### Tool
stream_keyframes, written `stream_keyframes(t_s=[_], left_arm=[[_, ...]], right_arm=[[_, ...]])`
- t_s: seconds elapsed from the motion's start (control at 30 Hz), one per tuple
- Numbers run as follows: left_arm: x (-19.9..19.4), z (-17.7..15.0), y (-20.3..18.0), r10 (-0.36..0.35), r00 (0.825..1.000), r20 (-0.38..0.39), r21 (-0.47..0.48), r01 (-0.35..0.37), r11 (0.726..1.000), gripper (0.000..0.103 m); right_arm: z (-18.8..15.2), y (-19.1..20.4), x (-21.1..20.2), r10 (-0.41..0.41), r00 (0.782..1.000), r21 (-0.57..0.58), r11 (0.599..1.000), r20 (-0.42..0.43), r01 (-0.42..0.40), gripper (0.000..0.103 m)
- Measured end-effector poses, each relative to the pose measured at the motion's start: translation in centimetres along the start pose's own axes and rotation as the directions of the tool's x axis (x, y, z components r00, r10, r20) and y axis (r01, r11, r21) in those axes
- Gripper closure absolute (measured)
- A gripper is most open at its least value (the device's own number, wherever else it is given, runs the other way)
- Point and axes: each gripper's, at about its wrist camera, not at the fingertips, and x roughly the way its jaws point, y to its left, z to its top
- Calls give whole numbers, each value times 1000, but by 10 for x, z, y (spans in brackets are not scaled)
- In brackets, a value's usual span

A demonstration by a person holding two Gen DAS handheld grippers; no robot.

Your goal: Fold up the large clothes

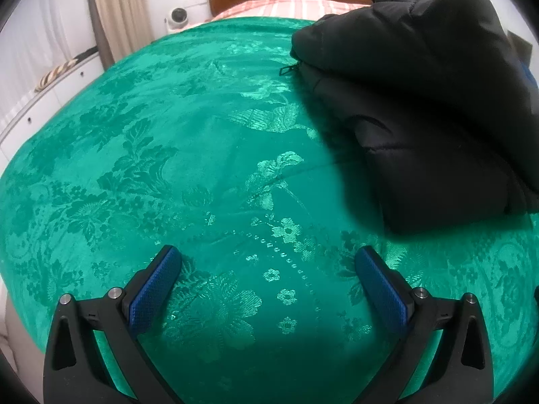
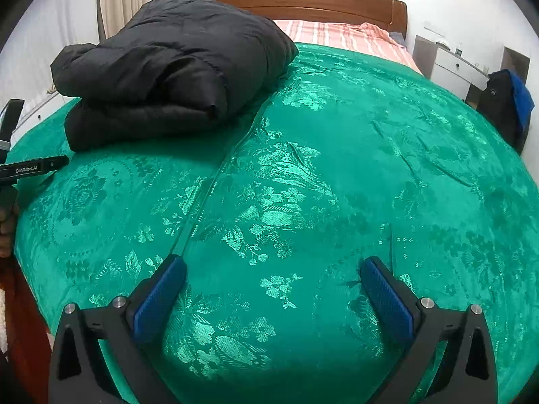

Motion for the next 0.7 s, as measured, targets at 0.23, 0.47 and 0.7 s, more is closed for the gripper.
stream_keyframes(t_s=[0.23,0.47,0.7], left_arm=[[1,-1,-1,6,1000,7,1,-6,1000,0],[0,-2,-1,7,1000,8,1,-7,1000,0],[0,-2,-1,6,1000,8,1,-6,1000,0]], right_arm=[[-3,4,0,-14,1000,-19,1000,21,14,0],[-3,5,0,-25,999,-23,999,24,25,0],[-2,5,0,-25,999,-21,999,22,25,0]])
